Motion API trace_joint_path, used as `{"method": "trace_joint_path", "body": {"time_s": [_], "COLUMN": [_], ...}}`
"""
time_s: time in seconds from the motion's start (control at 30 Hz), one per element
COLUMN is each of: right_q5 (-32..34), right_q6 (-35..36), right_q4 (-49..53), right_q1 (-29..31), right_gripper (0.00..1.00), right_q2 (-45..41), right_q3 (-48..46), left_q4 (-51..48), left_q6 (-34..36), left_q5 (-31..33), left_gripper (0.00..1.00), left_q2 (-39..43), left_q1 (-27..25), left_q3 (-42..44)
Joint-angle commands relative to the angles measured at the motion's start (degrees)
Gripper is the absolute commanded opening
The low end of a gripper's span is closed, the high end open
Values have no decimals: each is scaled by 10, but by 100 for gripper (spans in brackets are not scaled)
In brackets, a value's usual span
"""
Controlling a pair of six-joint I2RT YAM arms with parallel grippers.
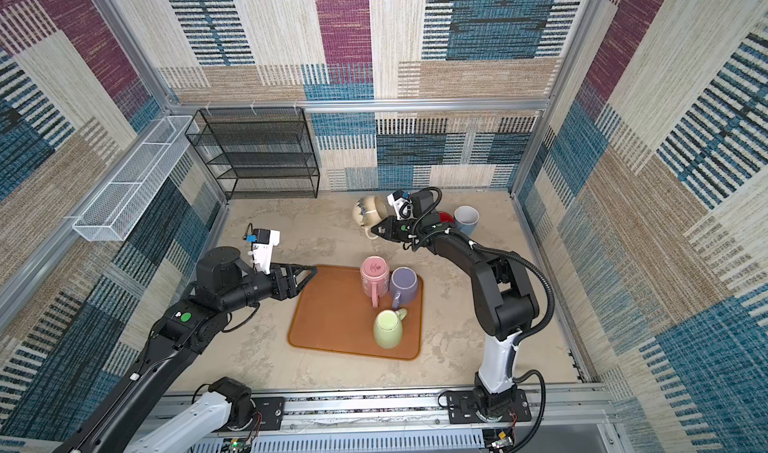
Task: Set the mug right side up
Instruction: 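Lower the cream mug opening-up beside the white mug with the right gripper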
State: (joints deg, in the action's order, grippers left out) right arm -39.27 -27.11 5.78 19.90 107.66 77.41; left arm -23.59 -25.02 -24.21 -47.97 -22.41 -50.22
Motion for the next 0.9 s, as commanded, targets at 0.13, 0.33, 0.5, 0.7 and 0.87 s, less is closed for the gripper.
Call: {"method": "trace_joint_path", "body": {"time_s": [0.13,0.33,0.5,0.7,0.87], "right_q5": [72,120,160,224,291], "right_q6": [55,77,97,129,153], "right_q4": [27,64,88,132,171], "right_q1": [1,1,2,16,33], "right_gripper": [0,0,0,0,0], "right_q2": [27,45,53,61,71], "right_q3": [43,64,77,102,125], "left_q4": [-17,-13,-10,-12,-15], "left_q6": [30,31,31,33,34], "left_q5": [7,7,4,4,3], "left_gripper": [69,69,69,69,69], "left_q2": [2,-1,-5,-6,-6], "left_q1": [4,5,8,11,13], "left_q3": [19,29,33,33,34]}}
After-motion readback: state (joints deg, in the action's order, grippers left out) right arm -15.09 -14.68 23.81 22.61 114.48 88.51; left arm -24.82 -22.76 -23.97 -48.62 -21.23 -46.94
